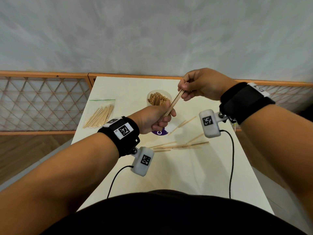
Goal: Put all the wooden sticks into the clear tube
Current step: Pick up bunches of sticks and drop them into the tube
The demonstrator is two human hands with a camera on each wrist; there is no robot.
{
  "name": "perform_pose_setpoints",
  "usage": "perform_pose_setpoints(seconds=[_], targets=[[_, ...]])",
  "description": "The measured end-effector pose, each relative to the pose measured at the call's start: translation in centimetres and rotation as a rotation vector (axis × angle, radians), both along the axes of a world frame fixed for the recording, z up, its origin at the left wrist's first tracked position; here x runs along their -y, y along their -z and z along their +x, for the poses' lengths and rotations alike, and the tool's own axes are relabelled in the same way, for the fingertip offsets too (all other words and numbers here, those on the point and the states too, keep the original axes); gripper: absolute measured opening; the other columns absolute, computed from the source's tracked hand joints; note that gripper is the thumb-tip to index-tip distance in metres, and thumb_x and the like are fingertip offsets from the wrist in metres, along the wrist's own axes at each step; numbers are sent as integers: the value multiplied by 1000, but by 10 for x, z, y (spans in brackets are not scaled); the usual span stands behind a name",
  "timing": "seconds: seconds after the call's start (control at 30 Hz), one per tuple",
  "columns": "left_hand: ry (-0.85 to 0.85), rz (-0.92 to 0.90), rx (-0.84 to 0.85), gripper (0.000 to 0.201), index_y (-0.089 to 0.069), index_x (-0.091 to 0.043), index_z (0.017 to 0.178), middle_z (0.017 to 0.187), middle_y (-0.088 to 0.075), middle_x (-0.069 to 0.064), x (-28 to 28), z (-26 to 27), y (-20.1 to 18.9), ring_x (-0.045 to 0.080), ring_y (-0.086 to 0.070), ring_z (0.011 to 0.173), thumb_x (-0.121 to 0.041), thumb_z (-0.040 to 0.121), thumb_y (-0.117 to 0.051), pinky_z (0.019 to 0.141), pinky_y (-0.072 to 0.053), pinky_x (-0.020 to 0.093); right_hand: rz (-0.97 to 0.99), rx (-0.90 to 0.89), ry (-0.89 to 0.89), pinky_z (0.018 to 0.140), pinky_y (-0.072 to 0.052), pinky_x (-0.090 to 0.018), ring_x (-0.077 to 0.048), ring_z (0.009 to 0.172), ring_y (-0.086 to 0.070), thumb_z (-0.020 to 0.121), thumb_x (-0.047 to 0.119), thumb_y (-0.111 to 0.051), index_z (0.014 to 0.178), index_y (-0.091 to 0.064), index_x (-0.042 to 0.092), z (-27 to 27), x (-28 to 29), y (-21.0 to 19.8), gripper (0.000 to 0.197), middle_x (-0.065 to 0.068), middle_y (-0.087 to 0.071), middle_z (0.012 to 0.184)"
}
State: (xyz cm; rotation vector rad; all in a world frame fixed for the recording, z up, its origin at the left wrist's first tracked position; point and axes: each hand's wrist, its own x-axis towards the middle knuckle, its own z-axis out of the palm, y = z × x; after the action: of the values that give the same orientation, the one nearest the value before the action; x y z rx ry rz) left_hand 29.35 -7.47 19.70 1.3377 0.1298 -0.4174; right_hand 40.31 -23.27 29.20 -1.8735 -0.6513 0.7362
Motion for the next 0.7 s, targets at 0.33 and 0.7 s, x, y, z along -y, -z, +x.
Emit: perform_pose_setpoints(seconds=[0.33, 0.7], targets=[[40, -9, -53, 47, -49, -14, 75, 57, -36, -4, -10, 7, 16, 8, -28, 46, -51, 99, -31, 40, -17, 19, -54, 175, 102, 73, -61, -34, -21, 64, -70, 79, -6, -70, 82, -71, 2, 4, -1, 7, 8, -10, -70, 67], [203, 1055, 42, 42, -57, -17, 119, 123, -55, 6, -17, 10, 112, 22, -53, 115, -46, 89, -58, 96, -38, 31, -186, 449, 238, 73, -60, -41, -15, 56, -67, 78, 1, -73, 82, -71, 0, 48, -17, 23, 5, 2, -67, 54]])
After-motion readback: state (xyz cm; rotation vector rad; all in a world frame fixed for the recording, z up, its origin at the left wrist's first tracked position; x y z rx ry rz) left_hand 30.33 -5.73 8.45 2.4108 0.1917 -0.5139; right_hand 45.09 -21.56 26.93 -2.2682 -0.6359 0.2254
